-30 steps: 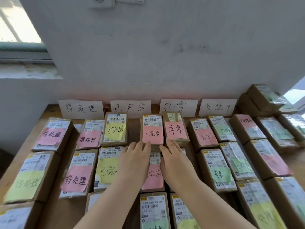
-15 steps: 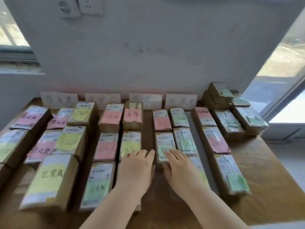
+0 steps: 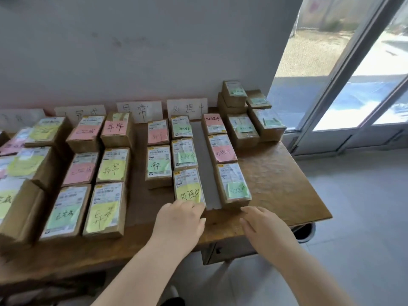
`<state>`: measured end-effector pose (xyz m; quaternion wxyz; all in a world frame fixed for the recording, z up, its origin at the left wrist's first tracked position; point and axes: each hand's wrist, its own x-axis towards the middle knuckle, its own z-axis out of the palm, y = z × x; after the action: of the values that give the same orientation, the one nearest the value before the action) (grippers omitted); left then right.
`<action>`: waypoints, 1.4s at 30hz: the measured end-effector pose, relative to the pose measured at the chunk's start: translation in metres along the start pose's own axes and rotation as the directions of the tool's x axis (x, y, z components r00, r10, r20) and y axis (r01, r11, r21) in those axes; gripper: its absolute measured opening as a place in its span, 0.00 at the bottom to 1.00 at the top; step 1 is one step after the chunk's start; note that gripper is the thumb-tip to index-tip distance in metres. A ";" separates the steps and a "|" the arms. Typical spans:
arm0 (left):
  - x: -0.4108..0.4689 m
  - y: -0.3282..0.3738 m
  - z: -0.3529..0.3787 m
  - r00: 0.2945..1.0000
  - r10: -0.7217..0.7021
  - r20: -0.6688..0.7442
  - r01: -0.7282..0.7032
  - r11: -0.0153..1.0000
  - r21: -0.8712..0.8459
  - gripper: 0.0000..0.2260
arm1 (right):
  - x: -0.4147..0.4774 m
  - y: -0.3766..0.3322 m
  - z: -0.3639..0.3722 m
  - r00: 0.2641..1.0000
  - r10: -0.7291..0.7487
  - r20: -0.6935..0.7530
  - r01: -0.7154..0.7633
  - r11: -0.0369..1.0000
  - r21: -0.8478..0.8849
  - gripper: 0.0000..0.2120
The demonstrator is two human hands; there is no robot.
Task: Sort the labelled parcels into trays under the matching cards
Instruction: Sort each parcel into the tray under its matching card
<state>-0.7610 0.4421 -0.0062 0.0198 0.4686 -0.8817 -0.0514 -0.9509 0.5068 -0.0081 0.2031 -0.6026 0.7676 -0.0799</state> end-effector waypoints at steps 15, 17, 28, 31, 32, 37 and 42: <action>0.098 -0.032 -0.011 0.998 -0.021 -0.062 0.013 0.993 -0.118 0.22 | 0.086 -0.013 -0.064 0.998 0.016 -0.053 -0.016 1.000 -0.006 0.21; 0.119 -0.033 -0.012 0.996 0.017 -0.084 -0.026 0.993 -0.115 0.22 | 0.100 -0.015 -0.075 0.995 0.021 -0.095 -0.025 0.999 -0.039 0.21; 0.192 -0.015 0.005 0.996 0.094 -0.001 -0.094 0.993 -0.066 0.23 | 0.129 0.018 -0.082 0.982 0.124 -0.139 -0.122 0.992 0.023 0.21; 0.205 -0.005 0.010 0.995 0.095 0.009 -0.094 0.994 -0.062 0.20 | 0.143 0.034 -0.081 0.984 0.128 -0.122 -0.122 0.991 0.053 0.21; 0.210 -0.003 0.011 0.996 0.083 0.026 -0.081 0.995 -0.062 0.19 | 0.149 0.039 -0.080 0.987 0.121 -0.107 -0.115 0.991 0.063 0.22; 0.230 0.017 0.020 0.999 -0.013 0.034 0.014 1.000 -0.021 0.17 | 0.189 0.074 -0.084 0.998 0.056 -0.041 -0.052 0.996 0.077 0.24; 0.256 0.051 0.029 0.990 -0.140 0.026 0.142 0.985 -0.094 0.22 | 0.228 0.115 -0.099 0.999 -0.044 0.018 0.042 0.996 0.082 0.24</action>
<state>-0.9490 0.2606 -0.0324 0.0301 0.5276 -0.8431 -0.0993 -1.1376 0.3067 -0.0097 0.2335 -0.6109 0.7485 -0.1095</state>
